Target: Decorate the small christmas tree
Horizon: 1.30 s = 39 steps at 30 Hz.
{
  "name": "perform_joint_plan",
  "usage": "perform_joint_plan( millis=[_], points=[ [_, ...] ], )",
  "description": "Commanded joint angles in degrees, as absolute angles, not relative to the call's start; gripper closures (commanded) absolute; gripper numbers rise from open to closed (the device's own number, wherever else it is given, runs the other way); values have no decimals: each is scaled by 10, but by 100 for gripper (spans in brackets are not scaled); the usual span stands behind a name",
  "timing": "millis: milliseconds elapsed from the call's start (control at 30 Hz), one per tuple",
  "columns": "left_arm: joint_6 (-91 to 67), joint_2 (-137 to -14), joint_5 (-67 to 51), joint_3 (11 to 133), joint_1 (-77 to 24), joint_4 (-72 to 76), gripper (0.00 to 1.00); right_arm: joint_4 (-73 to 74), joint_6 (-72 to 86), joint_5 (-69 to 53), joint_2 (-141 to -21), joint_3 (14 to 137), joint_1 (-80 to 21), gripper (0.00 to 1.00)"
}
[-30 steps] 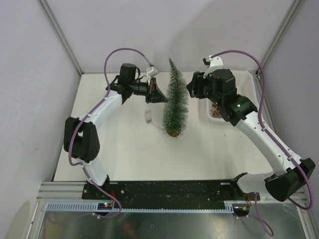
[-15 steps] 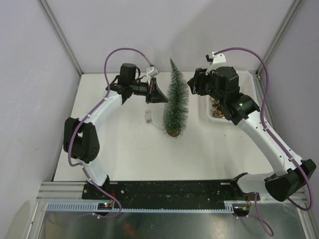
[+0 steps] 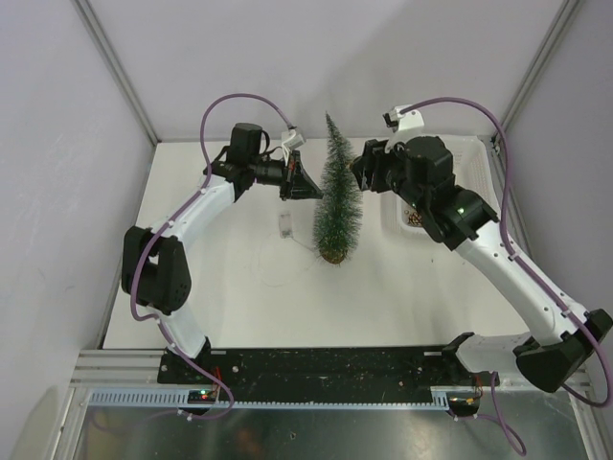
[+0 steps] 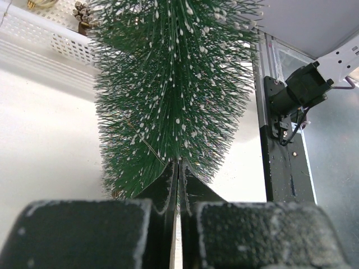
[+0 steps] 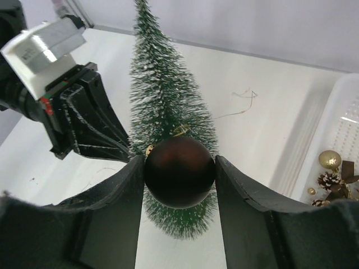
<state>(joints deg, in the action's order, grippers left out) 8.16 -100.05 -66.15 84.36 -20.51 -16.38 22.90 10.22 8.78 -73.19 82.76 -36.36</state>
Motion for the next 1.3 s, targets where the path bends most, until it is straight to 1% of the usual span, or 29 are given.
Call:
perform_joint_plan(
  millis=[0,167,467,733,967,1267],
  points=[
    [93,-966,-665,840,-210,-149,99,230,92,104,-686,851,-378,85],
    [93,-967,-664,841,-210,-150,100,235,91,103,-668,852,-382,85],
    [93,-966,-662,840,-210,-149,100,235,86,89,-670,851,-381,86],
    [93,-966,-663,840,-210,-149,100,231,88,97,-694,820,-364,87],
    [94,-964,-662,839,-211,-149,100,205,92,72,-710,807,-331,88],
    [94,-961,-661,841,-210,-149,100,186,99,67,-715,796,-318,89]
  ],
)
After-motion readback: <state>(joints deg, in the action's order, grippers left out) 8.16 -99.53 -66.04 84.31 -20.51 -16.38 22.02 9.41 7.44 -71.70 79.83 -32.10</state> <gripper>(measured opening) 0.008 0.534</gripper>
